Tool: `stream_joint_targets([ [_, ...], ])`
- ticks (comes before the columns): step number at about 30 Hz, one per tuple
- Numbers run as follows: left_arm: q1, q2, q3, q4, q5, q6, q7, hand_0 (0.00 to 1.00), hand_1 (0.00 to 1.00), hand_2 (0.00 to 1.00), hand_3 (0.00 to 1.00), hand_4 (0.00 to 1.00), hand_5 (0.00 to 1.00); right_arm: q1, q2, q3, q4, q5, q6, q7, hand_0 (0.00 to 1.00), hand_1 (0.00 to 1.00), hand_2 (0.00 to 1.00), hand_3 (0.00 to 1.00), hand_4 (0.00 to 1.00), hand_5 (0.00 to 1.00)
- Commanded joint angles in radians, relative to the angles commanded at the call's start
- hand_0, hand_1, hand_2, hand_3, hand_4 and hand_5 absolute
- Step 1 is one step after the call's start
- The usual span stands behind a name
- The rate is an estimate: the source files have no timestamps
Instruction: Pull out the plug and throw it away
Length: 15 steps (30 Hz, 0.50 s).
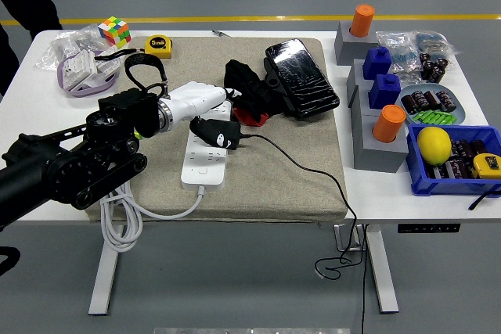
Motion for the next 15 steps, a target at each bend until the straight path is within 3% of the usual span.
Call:
stream_joint_targets([
  [9,-0.017,-0.015,0.019,0.048,-0.03,-0.003,0.003,0.68,0.746,0.747,0.821,0.998,0.383,0.006,0.001,0.004,0.0,0.0,0.002,0.0,0.626,0.665,0.69,0.631,0.989,0.556],
  [10,-0.018,-0.016,0.022,0.052,-0.034,-0.005,0.004,0.617,0.689,0.697,0.795,0.993,0.327,0.007,0.001,0.004,0.0,0.0,0.002,0.0,0.625,0.664,0.69,0.632,0.99,0.557],
  [15,-0.016,-0.019,0.031,0.067,-0.041,-0.008,0.008,0.617,0.689,0.697,0.795,0.993,0.327,0.008,0.0,0.006,0.001,0.001,0.001,0.0,0.625,0.664,0.69,0.632,0.99,0.557],
])
